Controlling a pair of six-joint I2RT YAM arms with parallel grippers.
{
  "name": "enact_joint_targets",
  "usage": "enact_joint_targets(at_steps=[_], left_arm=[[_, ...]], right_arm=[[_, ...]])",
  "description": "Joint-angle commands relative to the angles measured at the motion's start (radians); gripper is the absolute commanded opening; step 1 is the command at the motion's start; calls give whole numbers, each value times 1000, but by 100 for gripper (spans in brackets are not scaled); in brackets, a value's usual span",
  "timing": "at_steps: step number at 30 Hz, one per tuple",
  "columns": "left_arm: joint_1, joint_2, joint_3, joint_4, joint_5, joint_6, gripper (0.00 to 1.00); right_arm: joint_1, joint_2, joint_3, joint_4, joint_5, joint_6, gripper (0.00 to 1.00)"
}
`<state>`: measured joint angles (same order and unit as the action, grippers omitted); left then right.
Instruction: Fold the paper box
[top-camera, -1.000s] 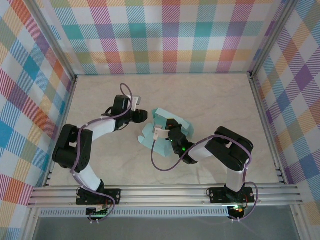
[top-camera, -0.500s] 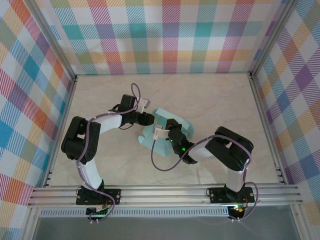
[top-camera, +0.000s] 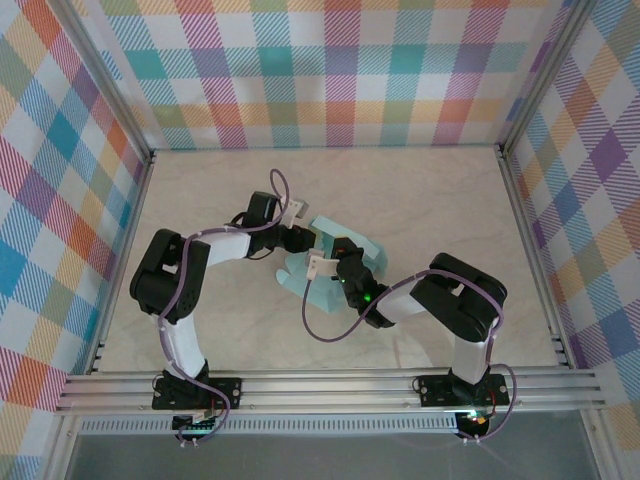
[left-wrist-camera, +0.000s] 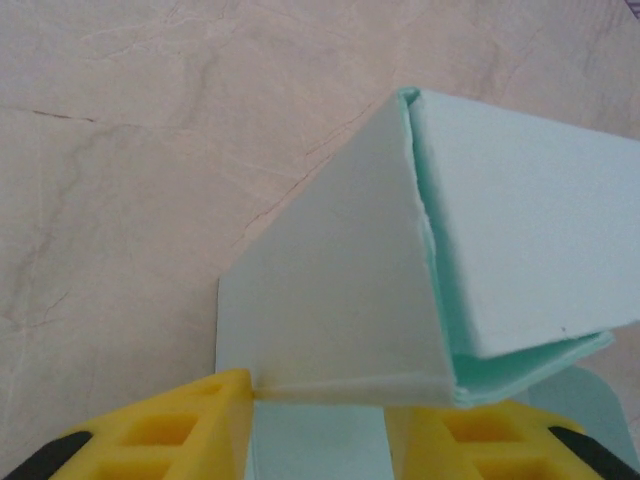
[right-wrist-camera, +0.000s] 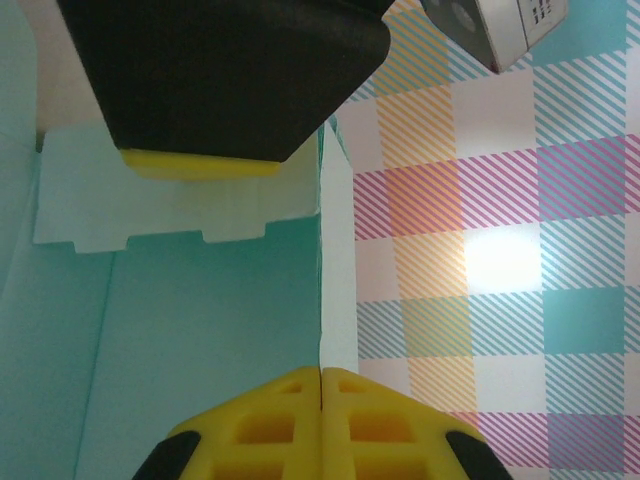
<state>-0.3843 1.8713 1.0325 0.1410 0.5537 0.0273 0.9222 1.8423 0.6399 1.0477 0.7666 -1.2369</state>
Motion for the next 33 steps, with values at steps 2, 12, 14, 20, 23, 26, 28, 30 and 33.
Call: enact_joint_targets(at_steps=[2, 12, 14, 20, 23, 26, 28, 30, 33], left_arm=[[-23, 15, -25, 73, 14, -1, 37], [-45, 20, -64, 196, -125, -71, 34], [-47, 19, -70, 213, -140, -78, 37], [-54, 23, -55, 211, -160, -85, 36], [-59, 28, -49, 215, -152, -93, 31], [-67, 31, -42, 214, -149, -99, 28], [-70, 33, -37, 214, -146, -102, 26], [-73, 39, -31, 214, -147, -106, 25], [-76, 45, -23, 214, -145, -110, 22]], right_arm=[[-2, 3, 11, -61, -12, 33, 0], [5, -5, 12, -75, -21, 49, 0], [9, -9, 11, -90, -25, 63, 0], [12, -25, 16, -167, -43, 108, 0], [14, -28, 17, -169, -43, 103, 0], [14, -31, 19, -181, -47, 111, 0], [15, -30, 23, -192, -49, 118, 0], [18, -31, 22, -193, -50, 122, 0], [20, -35, 20, -207, -51, 134, 0]])
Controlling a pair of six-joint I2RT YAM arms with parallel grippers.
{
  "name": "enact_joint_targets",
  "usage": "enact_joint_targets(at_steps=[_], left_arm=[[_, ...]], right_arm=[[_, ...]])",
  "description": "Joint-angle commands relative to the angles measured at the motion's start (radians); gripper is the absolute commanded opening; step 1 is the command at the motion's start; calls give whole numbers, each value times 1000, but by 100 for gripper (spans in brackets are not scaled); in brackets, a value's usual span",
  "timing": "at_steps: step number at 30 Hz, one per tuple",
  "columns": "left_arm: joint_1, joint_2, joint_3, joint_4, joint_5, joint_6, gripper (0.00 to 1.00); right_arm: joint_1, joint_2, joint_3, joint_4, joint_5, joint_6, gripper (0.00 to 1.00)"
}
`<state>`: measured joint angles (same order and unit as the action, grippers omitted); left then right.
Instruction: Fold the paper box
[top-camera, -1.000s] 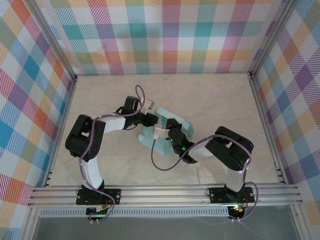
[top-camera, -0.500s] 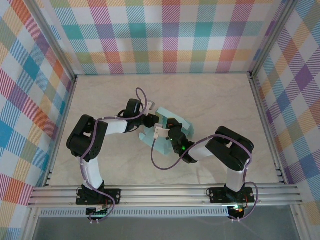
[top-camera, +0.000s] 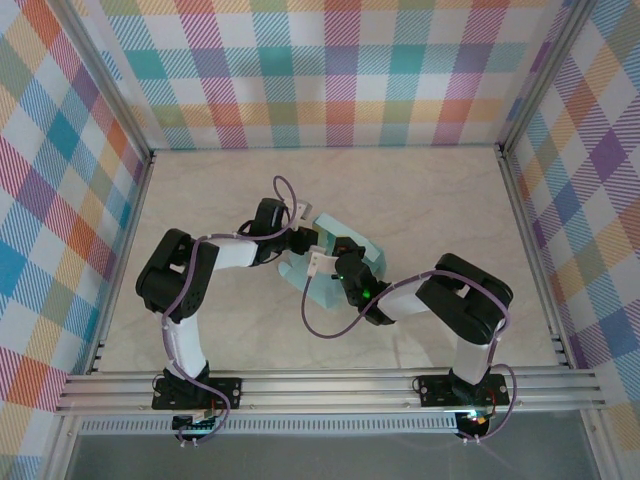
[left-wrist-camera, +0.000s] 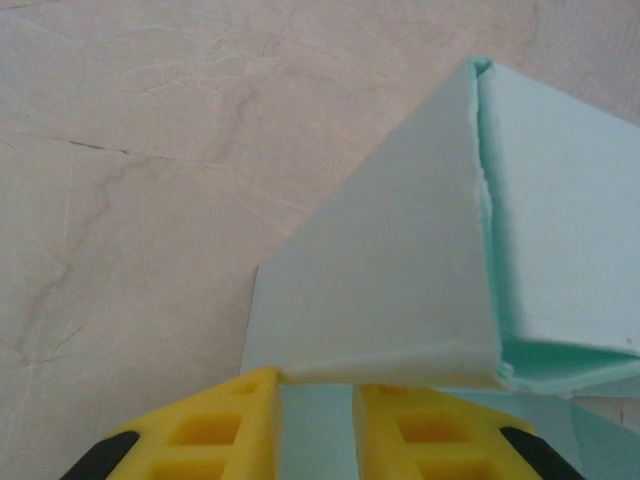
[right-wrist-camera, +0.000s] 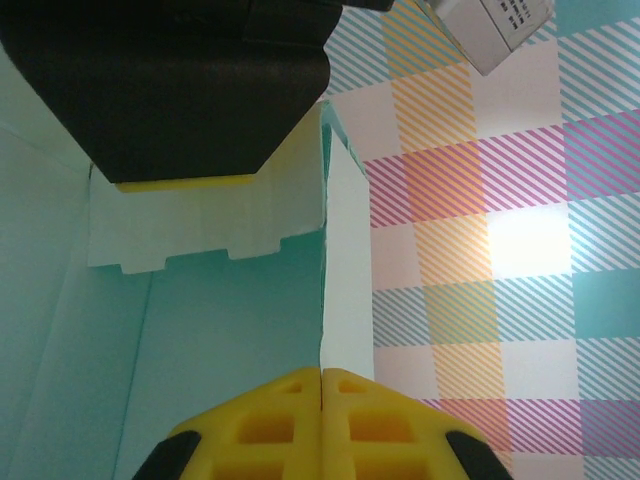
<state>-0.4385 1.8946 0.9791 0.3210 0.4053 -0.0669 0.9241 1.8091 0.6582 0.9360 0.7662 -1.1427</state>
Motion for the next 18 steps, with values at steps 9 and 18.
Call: enact_joint_targets(at_steps=[9, 18], left_arm=[[-32, 17, 33, 26, -4, -4, 15], [-29, -23, 5, -9, -58, 31, 30]], right_arm=[[18, -13, -3, -118, -50, 52, 0], [15, -16, -27, -65, -51, 15, 0]])
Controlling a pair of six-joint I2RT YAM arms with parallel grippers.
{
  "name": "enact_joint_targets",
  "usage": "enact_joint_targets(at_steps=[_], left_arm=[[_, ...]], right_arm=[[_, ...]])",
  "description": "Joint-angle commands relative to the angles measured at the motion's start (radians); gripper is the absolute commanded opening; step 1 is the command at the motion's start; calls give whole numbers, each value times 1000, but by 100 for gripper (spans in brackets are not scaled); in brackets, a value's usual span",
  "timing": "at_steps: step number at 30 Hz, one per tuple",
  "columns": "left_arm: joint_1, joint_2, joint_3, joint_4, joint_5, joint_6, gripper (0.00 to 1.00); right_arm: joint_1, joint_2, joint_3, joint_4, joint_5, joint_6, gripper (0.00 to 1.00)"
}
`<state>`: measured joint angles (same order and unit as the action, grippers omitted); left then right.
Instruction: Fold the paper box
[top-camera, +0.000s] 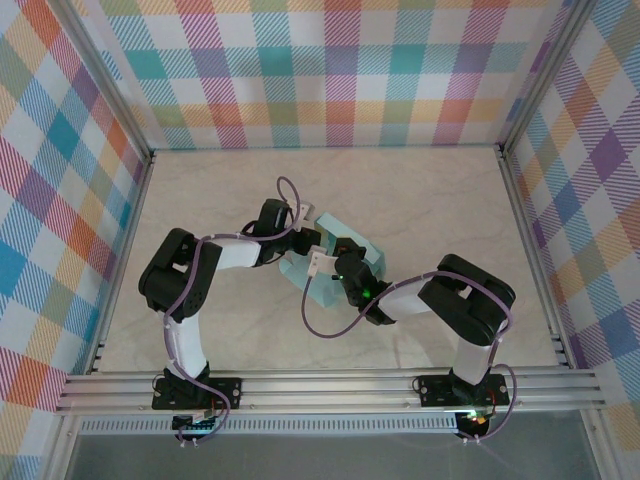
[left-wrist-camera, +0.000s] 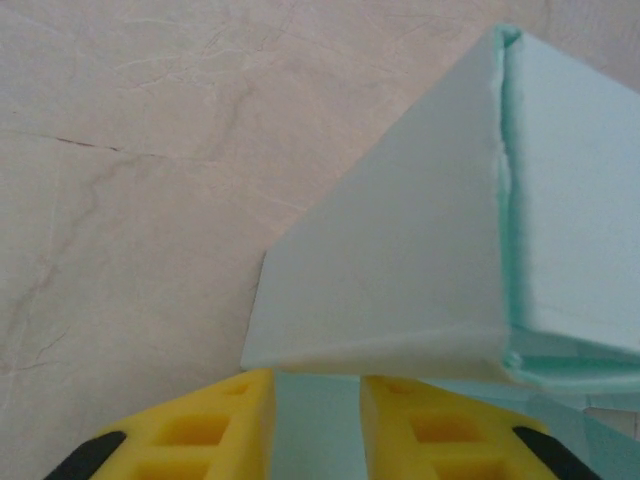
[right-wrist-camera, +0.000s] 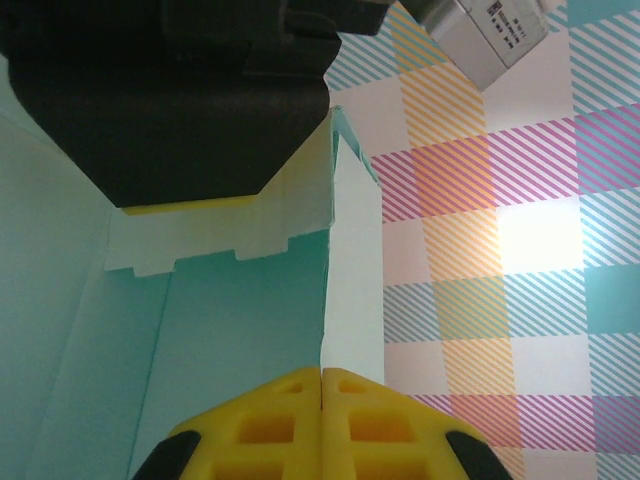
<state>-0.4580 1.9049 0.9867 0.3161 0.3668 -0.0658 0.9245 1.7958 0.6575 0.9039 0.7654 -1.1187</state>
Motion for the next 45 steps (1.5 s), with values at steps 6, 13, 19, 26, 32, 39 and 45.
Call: enact_joint_targets(at_steps=[6, 13, 19, 26, 32, 39, 45], left_arm=[[-9, -85, -41, -22, -70, 54, 34], [-8, -147, -94, -14, -114, 65, 41], [-10, -169, -128, 35, -82, 83, 51], [-10, -130, -108, 77, -67, 85, 49], [-11, -87, -91, 137, -62, 57, 48], [-26, -43, -48, 168, -54, -39, 46], [-48, -37, -43, 199, -46, -38, 40]], right_arm=[[14, -42, -42, -57, -124, 6, 0], [16, -88, -38, -115, -159, 41, 0], [29, -122, -30, -178, -183, 91, 0], [29, -135, -7, -262, -215, 159, 0], [17, -116, 21, -291, -207, 196, 0], [1, -105, 41, -312, -209, 222, 0], [0, -101, 44, -331, -214, 242, 0]])
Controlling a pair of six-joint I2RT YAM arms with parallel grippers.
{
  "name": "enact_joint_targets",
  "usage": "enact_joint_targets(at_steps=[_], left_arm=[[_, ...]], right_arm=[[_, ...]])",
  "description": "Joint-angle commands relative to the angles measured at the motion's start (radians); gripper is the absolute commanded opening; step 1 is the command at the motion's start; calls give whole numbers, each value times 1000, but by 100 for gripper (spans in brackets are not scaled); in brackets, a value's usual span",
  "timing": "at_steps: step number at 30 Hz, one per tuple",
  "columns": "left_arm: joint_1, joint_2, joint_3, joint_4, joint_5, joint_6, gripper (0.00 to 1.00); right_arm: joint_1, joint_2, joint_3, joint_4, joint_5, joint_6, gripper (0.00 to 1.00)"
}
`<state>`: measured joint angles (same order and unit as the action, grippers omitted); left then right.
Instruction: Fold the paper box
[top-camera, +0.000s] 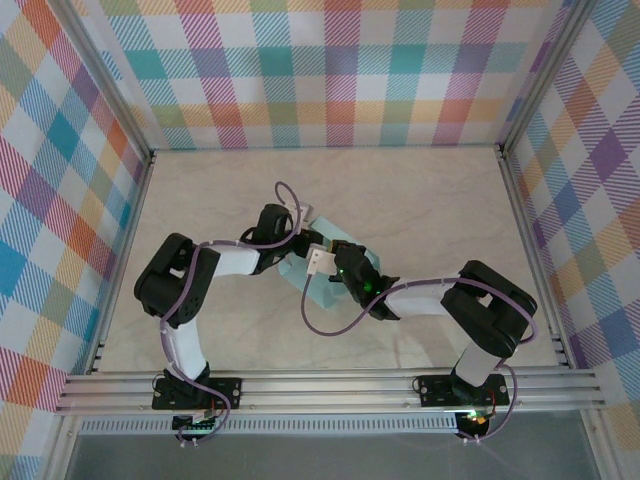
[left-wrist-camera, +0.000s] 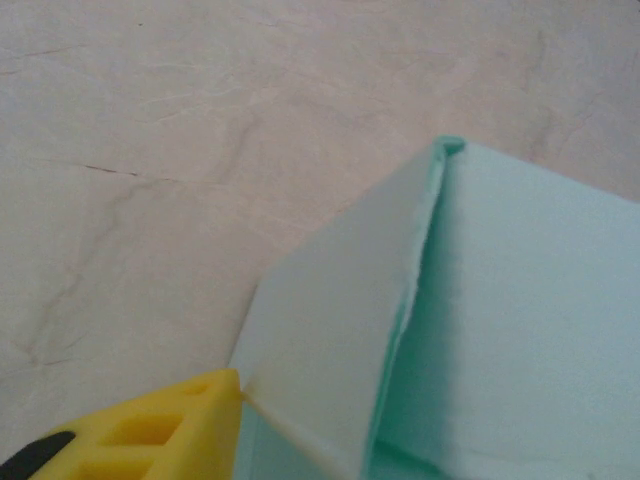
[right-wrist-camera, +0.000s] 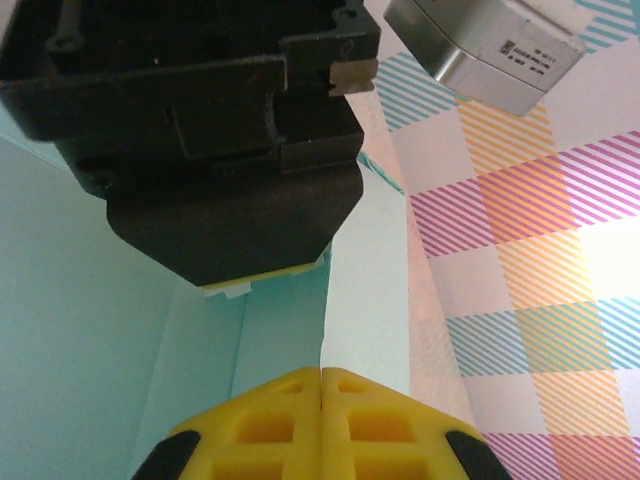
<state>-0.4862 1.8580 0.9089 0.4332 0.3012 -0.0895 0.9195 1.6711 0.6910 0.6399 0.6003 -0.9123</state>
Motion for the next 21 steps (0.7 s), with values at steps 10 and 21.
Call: enact_joint_targets(at_steps=[10, 21], left_arm=[[-20, 14, 56, 35, 38, -15, 16], [-20, 4, 64, -3, 27, -6, 9]], right_arm=[[0, 22, 16, -90, -47, 45, 0], [-5, 7, 18, -91, -41, 65, 3]])
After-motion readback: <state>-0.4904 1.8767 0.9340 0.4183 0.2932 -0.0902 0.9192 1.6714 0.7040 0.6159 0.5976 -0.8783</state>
